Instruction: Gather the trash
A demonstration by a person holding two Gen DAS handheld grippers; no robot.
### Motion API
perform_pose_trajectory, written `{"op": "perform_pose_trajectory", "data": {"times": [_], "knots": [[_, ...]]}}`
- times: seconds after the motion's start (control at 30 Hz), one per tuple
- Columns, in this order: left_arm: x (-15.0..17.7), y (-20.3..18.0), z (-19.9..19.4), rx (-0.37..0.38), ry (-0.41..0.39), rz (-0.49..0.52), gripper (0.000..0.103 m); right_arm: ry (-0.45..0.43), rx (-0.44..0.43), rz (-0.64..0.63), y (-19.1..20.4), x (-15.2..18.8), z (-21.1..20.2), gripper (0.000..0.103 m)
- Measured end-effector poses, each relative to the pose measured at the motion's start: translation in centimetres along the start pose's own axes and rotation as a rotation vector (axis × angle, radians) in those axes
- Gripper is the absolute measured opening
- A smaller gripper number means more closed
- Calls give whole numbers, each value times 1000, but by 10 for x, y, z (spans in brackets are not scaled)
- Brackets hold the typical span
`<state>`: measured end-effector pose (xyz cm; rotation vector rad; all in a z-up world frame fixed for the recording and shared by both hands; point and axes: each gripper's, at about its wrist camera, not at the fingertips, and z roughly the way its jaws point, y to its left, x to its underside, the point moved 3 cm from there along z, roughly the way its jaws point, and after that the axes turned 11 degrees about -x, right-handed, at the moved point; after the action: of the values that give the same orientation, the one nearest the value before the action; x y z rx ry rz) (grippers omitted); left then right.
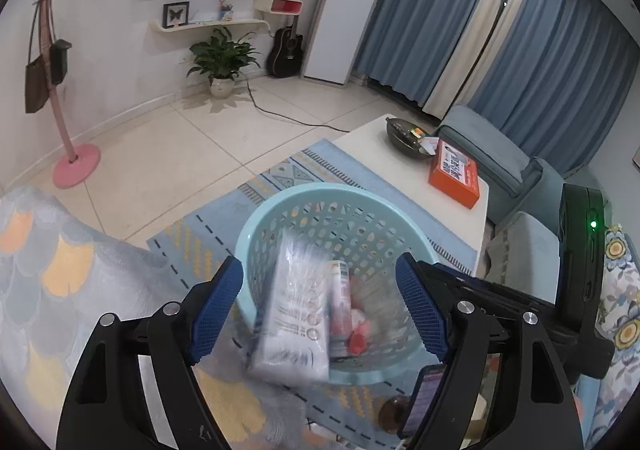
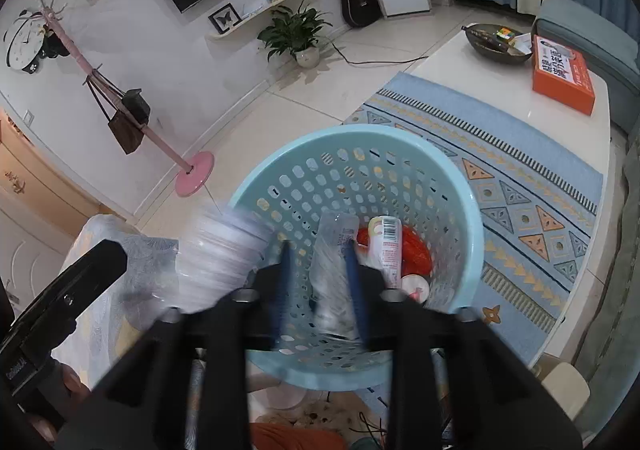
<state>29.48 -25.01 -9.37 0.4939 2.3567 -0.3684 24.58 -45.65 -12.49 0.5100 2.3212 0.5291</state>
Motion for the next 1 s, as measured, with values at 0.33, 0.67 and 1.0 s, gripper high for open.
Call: {"op": "perform_pose_trajectory", "data": {"times": [0.33, 0.67, 1.0], "knots": [[18, 22, -41, -25, -47, -34, 78, -18, -21, -61, 34, 17, -23, 46], [59, 71, -133, -141, -173, -78, 83, -48, -91, -237, 130, 63, -65, 49], [129, 121, -201, -443, -306, -145, 88, -221, -33, -401, 197, 118, -108, 57]]}}
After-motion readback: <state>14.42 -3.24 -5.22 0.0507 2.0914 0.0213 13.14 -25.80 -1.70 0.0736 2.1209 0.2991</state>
